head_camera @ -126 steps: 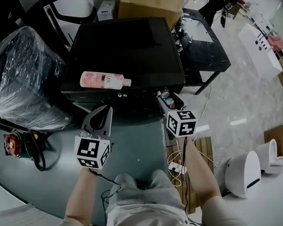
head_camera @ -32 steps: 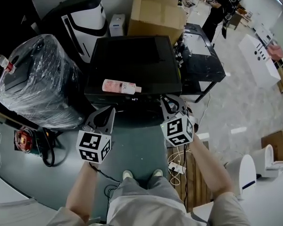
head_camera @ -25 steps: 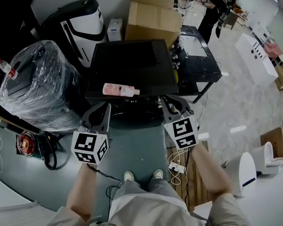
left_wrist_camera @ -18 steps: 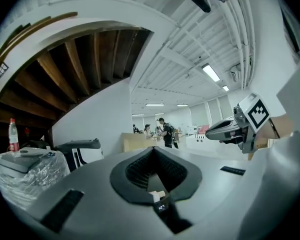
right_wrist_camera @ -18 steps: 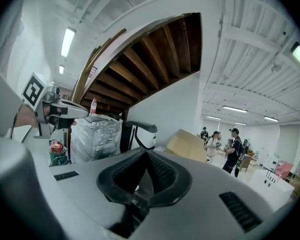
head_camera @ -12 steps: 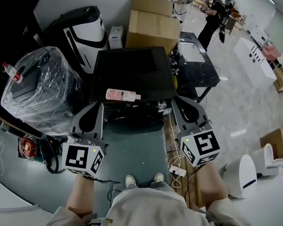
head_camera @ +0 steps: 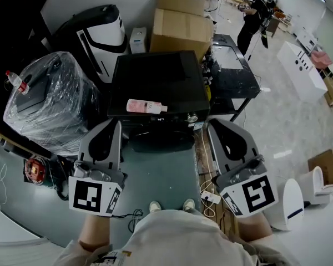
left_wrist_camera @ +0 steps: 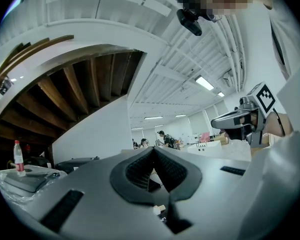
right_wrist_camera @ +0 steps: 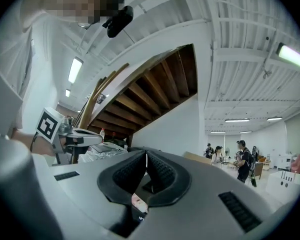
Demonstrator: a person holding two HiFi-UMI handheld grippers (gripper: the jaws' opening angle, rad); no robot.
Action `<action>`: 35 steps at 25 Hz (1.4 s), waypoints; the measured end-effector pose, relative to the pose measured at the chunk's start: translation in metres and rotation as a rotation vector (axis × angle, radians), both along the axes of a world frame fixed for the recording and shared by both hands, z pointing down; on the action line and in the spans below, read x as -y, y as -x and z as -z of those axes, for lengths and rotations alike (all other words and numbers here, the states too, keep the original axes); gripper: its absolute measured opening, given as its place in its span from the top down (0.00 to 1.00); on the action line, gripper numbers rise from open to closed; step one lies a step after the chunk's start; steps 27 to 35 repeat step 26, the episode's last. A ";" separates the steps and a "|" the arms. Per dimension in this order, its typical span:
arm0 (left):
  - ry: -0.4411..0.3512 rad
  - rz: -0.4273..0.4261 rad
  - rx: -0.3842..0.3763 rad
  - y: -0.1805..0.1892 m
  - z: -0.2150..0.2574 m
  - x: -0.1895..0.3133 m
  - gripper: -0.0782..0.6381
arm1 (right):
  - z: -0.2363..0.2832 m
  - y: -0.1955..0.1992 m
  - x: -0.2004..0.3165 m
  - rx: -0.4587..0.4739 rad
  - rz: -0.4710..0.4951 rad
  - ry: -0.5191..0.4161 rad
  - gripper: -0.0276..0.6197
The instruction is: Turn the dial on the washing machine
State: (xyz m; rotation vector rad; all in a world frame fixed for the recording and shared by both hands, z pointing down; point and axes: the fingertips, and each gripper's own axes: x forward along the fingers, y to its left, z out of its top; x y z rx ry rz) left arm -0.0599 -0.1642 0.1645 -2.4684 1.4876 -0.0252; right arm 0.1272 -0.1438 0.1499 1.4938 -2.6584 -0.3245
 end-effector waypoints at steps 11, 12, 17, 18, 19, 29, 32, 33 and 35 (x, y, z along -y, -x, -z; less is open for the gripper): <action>0.085 -0.026 -0.046 -0.016 -0.020 -0.010 0.87 | -0.023 -0.007 -0.009 0.061 0.033 0.093 0.91; 0.081 -0.030 -0.042 -0.018 -0.020 -0.010 0.87 | -0.026 -0.005 -0.009 0.063 0.040 0.098 0.91; 0.085 -0.029 -0.020 -0.022 -0.024 -0.010 0.87 | -0.029 -0.004 -0.010 0.034 0.036 0.084 0.91; 0.089 -0.029 -0.018 -0.022 -0.026 -0.011 0.87 | -0.029 -0.006 -0.010 0.040 0.033 0.084 0.91; 0.092 -0.032 -0.017 -0.023 -0.027 -0.012 0.87 | -0.028 -0.008 -0.009 0.045 0.029 0.084 0.91; 0.069 -0.081 0.004 -0.034 -0.022 -0.020 0.87 | -0.019 -0.019 -0.015 0.058 0.019 0.064 0.91; 0.069 -0.081 0.004 -0.034 -0.022 -0.020 0.87 | -0.019 -0.019 -0.015 0.058 0.019 0.064 0.91; 0.069 -0.081 0.004 -0.034 -0.022 -0.020 0.87 | -0.019 -0.019 -0.015 0.058 0.019 0.064 0.91; 0.069 -0.081 0.004 -0.034 -0.022 -0.020 0.87 | -0.019 -0.019 -0.015 0.058 0.019 0.064 0.91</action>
